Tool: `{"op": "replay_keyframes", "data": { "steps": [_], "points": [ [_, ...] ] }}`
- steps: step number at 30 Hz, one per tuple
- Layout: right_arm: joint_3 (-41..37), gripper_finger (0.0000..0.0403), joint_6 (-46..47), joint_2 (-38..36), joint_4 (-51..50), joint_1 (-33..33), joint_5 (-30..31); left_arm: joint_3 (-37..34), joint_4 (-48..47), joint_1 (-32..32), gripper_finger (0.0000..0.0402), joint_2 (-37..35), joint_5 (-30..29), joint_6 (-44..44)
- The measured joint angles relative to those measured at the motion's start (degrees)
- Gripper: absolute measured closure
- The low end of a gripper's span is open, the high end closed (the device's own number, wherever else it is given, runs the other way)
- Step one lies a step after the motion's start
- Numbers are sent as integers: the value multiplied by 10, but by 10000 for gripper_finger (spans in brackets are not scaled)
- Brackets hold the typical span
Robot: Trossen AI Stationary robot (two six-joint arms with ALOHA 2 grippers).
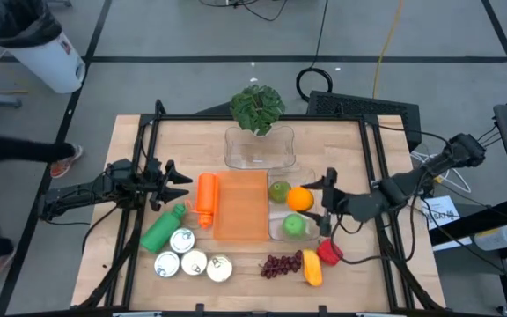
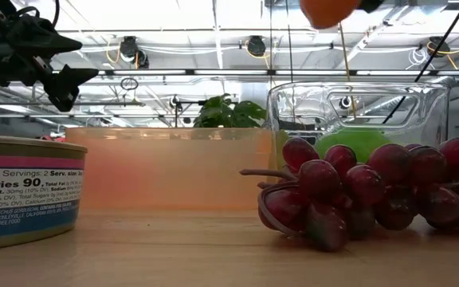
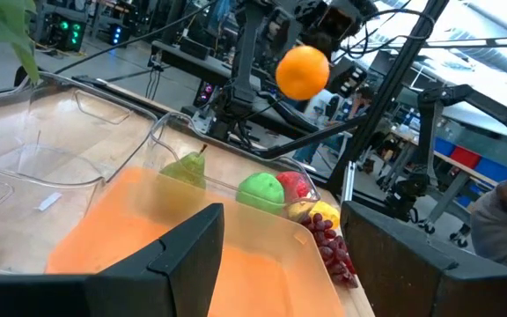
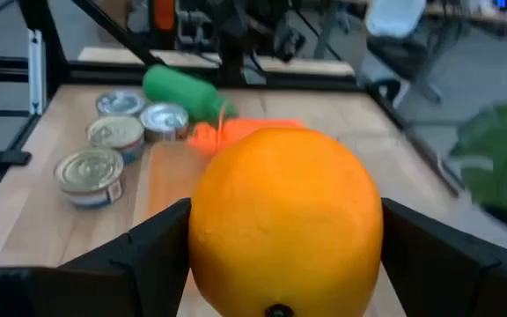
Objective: Pick & Place Food Item
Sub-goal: Put the orange into the bottom transparent bin
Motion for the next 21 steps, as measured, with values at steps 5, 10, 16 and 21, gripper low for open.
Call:
{"op": "replay_keyframes", "data": {
  "steps": [5,10,16,21],
  "points": [
    [0,97,-38,1,16,-35,-33,0,0,0,158,0,0,0],
    [-56,97,-60,1,159,-68,-105,0,0,0,158,0,0,0],
    [-157,97,-19,15,375,-128,-274,0,0,0,158,0,0,0],
    [-181,96,50,20,451,-153,-442,0,0,0,158,0,0,0]
  ]
}}
